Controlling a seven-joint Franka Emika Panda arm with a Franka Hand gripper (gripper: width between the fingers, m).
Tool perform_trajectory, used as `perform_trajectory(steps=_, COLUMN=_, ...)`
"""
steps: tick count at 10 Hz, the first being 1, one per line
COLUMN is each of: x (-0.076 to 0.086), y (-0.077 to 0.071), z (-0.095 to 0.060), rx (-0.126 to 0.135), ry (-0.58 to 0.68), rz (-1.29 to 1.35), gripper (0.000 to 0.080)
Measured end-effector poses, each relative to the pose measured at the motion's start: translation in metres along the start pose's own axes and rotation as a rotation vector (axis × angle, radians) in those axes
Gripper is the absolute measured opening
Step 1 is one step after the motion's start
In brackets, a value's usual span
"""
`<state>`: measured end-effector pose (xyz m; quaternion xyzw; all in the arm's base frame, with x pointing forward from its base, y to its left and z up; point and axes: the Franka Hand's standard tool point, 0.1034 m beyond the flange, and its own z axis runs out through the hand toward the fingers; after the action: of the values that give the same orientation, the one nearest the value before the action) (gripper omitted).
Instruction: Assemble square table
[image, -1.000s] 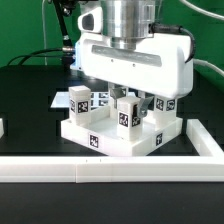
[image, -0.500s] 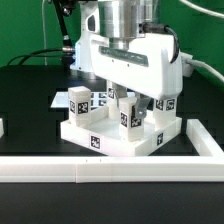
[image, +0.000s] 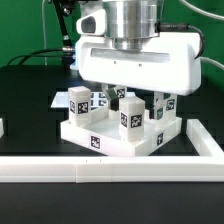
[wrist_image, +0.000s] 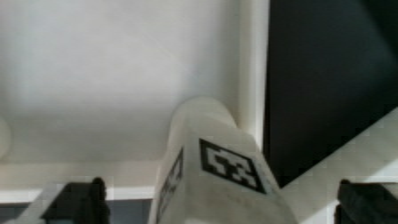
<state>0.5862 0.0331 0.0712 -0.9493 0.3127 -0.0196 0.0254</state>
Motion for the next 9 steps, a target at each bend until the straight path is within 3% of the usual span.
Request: perform_trajectory(steps=9, x=0.0044, y=0.0041, z=-0.0011, rx=-0.020, ry=0.004, rz=-0.745, gripper=0.0649)
